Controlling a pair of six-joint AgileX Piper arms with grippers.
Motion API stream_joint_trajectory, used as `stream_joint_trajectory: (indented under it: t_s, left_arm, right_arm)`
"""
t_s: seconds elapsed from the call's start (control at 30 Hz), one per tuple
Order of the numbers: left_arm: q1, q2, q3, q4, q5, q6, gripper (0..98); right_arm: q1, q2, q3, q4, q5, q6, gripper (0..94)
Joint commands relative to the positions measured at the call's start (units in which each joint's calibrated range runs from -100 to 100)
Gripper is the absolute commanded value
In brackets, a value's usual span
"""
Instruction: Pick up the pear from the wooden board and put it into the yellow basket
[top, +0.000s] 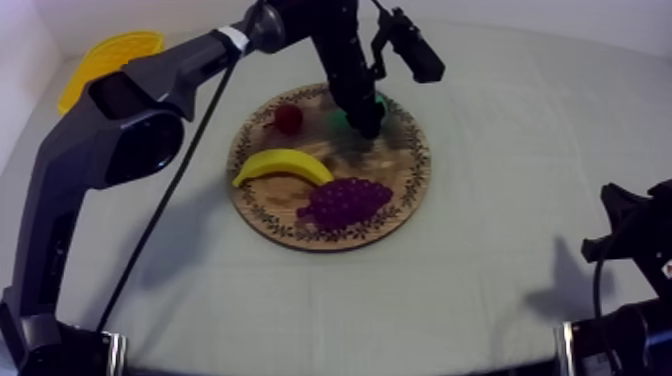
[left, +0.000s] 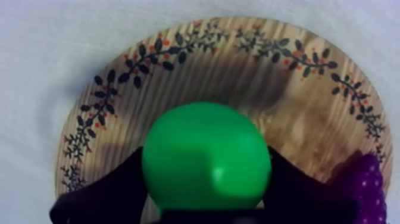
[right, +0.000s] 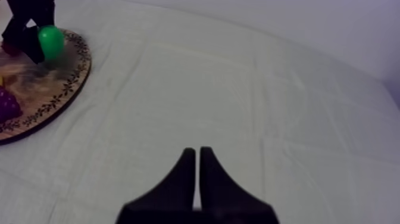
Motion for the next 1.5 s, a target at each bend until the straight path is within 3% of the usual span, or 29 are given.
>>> stream_joint_trajectory:
  t_s: [0.0,0.5,0.83,1.17,1.47]
  left_arm:
    - [0.1,-2.9,2.8,-0.17,-0.3,0.2,57.0]
    - [1.6,-23.1,22.0,-1.46,-3.8,1.1,57.3]
    - [1.4,-32.7,28.1,-2.77,-2.7,2.3,57.5]
    - [-2.5,-36.0,31.0,-3.58,-1.8,2.2,58.3]
    - [-8.9,-39.2,32.5,-4.31,-1.2,0.7,58.0]
  right_arm:
    - [0.0,0.0,0.0,0.0,0.0,0.0,0.4]
    - [0.0,0.0,0.0,0.0,0.0,0.0,0.4]
    - [0.0,0.0,0.0,0.0,0.0,0.0,0.4]
    - [0.0,0.0,0.0,0.0,0.0,0.0,0.4]
    - [0.0,0.0,0.0,0.0,0.0,0.0,0.4]
